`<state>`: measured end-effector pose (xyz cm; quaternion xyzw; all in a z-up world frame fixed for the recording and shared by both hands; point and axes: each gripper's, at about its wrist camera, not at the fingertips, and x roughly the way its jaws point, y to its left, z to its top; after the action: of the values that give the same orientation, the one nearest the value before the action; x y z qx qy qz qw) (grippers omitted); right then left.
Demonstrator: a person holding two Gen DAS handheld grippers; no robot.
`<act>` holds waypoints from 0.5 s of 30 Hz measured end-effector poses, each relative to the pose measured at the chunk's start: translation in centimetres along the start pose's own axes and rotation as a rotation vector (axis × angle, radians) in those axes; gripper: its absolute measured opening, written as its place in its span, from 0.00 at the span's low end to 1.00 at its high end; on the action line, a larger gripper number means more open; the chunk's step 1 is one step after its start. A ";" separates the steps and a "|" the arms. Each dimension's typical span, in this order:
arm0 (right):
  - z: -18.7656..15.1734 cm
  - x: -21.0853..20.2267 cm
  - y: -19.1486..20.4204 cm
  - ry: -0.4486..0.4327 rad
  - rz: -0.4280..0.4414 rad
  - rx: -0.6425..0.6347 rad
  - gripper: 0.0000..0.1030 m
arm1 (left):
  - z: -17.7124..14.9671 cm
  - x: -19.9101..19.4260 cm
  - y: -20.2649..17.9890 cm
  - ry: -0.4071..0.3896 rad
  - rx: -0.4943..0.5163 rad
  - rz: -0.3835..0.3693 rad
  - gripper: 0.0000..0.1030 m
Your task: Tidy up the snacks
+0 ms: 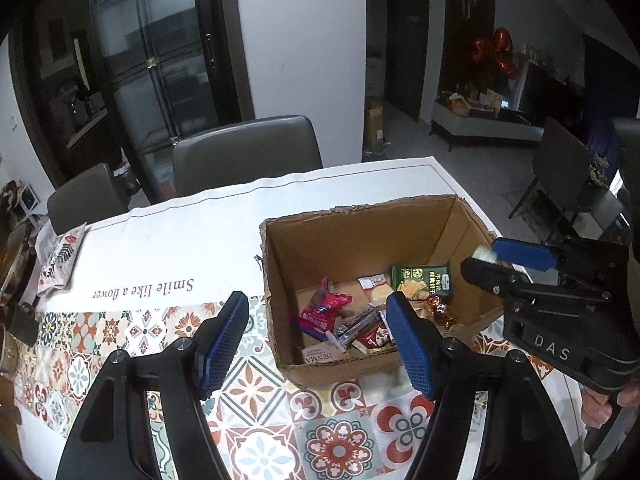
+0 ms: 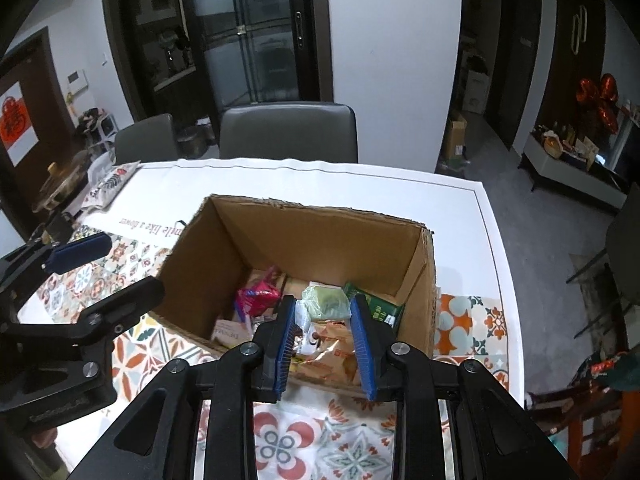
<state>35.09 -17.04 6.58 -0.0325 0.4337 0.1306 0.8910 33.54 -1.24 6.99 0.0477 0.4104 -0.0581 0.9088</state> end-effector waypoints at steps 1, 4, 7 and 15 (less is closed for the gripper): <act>0.0 0.1 0.0 0.001 0.000 0.004 0.41 | 0.0 0.0 0.0 -0.003 0.001 0.003 0.68; -0.4 -0.1 -0.2 -0.012 -0.004 0.001 0.43 | -0.4 -0.6 -0.2 -0.020 0.011 0.016 0.68; -0.9 -0.6 -0.2 -0.021 0.000 0.002 0.44 | -1.1 -1.4 -0.5 -0.044 0.018 0.024 0.68; -4.5 -5.1 0.3 -0.158 -0.065 0.000 0.67 | -4.3 -5.2 -1.0 -0.153 0.008 0.064 0.76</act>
<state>28.56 -18.56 7.73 -0.0360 0.3610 0.1037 0.9261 26.81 -1.34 7.99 0.0599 0.3377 -0.0344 0.9387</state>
